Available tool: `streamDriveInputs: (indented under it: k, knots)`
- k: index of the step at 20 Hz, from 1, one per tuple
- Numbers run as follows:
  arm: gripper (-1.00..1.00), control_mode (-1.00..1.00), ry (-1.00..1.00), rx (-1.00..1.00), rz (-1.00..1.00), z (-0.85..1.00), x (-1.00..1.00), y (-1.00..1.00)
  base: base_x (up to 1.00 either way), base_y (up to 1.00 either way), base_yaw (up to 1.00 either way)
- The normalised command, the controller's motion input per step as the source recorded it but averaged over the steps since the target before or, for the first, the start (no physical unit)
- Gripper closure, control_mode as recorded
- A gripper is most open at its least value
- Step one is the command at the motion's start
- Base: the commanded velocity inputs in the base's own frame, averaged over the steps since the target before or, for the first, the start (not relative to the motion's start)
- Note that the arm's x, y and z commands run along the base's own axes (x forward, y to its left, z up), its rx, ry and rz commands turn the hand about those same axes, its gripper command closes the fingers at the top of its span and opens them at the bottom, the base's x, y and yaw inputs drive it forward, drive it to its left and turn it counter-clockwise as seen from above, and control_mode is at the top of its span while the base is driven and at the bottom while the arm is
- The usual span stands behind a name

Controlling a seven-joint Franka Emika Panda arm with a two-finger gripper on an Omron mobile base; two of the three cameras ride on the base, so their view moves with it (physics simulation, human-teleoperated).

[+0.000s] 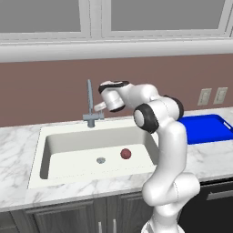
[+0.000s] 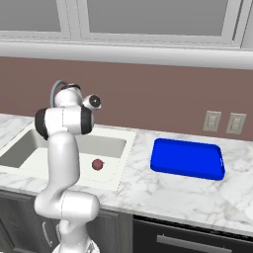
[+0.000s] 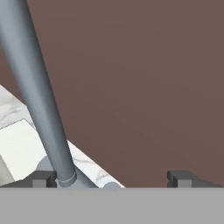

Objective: Pick up all produce items and place them in the sink. Turn on the sink faucet to wash them. Then turn the sink off and put them in the tray.

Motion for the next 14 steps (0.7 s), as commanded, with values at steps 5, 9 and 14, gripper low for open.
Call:
streamDriveInputs:
  k: [5,9,14]
  knots:
    - [-1.00,-1.00,0.00,0.00,0.03,-0.28,0.01,0.02,0.00,0.00,0.00]
    - [-1.00,-1.00,0.00,0.00,0.03,-0.06,0.07,0.00,0.00,0.00,0.00]
    - [1.00,-1.00,0.00,0.00,0.02,0.00,0.03,0.00,0.00,0.00,0.00]
